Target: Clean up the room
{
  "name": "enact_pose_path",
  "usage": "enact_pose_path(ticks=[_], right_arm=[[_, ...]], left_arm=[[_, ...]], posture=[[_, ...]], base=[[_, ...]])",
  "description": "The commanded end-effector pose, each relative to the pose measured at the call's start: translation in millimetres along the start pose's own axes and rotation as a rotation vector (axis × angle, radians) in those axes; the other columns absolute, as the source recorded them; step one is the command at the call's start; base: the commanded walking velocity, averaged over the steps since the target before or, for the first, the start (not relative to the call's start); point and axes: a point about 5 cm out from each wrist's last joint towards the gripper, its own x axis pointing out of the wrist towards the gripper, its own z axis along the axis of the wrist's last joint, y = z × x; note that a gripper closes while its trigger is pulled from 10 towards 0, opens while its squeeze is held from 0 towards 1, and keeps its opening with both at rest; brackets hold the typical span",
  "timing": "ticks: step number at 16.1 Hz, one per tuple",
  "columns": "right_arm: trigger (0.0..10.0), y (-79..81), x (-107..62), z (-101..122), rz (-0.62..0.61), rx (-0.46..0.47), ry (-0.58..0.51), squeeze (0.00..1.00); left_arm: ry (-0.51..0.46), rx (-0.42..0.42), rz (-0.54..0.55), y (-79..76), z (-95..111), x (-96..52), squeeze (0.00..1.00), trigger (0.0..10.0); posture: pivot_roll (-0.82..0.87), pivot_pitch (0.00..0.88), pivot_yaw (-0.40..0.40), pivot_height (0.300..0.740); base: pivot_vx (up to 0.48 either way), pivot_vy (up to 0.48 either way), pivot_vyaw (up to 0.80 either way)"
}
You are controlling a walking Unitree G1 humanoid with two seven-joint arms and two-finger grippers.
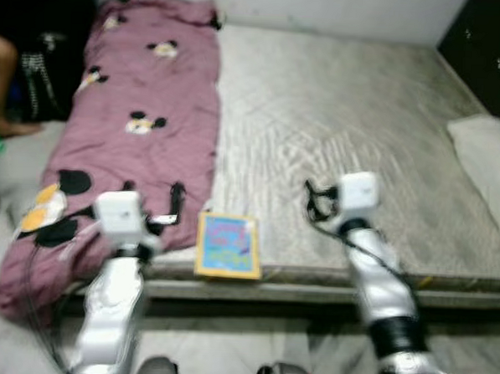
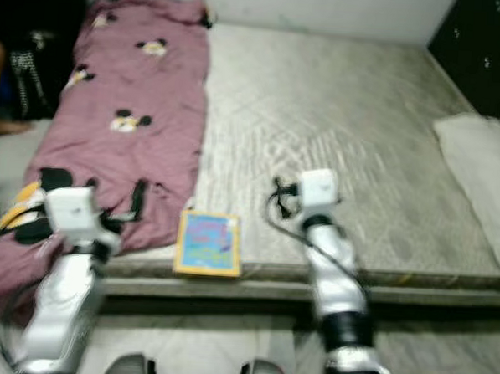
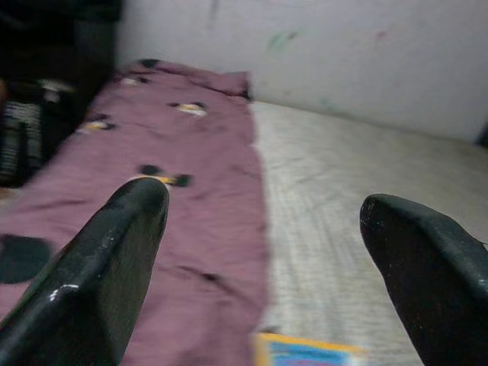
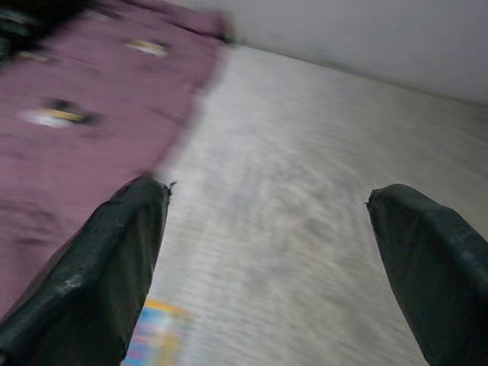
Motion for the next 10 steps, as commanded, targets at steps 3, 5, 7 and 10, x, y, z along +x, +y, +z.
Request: enact_pose_path(ticks=[3,5,7,10], right_arm=[[10.0,-6.9,-0.5,1.2,-0.009,-0.019,0.001,0.0],[10.0,-6.5,-0.4,1.0,-0.007,-0.019,0.002,0.0],[10.0,-5.9,-0.4,0.9,-0.005,-0.02,0.003,0.0],[10.0,-6.1,-0.7,0.8,-0.007,-0.021,0.003,0.0]], left_arm=[[-0.026,-0.039,-0.051,-9.6,4.5,-1.1,0.0,10.0],[-0.029,-0.033,-0.05,-9.2,4.6,-1.2,0.0,10.0],[-0.029,-0.036,-0.057,-9.5,4.4,-1.6,0.0,10.0],[-0.029,-0.04,-0.065,-10.3,4.5,-1.8,0.0,10.0]], posture=[[-0.02,0.097,-0.06,0.74],[-0.02,0.097,-0.06,0.74],[-0.02,0.097,-0.06,0.74],[-0.02,0.098,-0.06,0.74]], base=[[0.184,0.0,0.0],[0.336,0.0,0.0],[0.36,0.0,0.0],[0.375,0.0,0.0]])
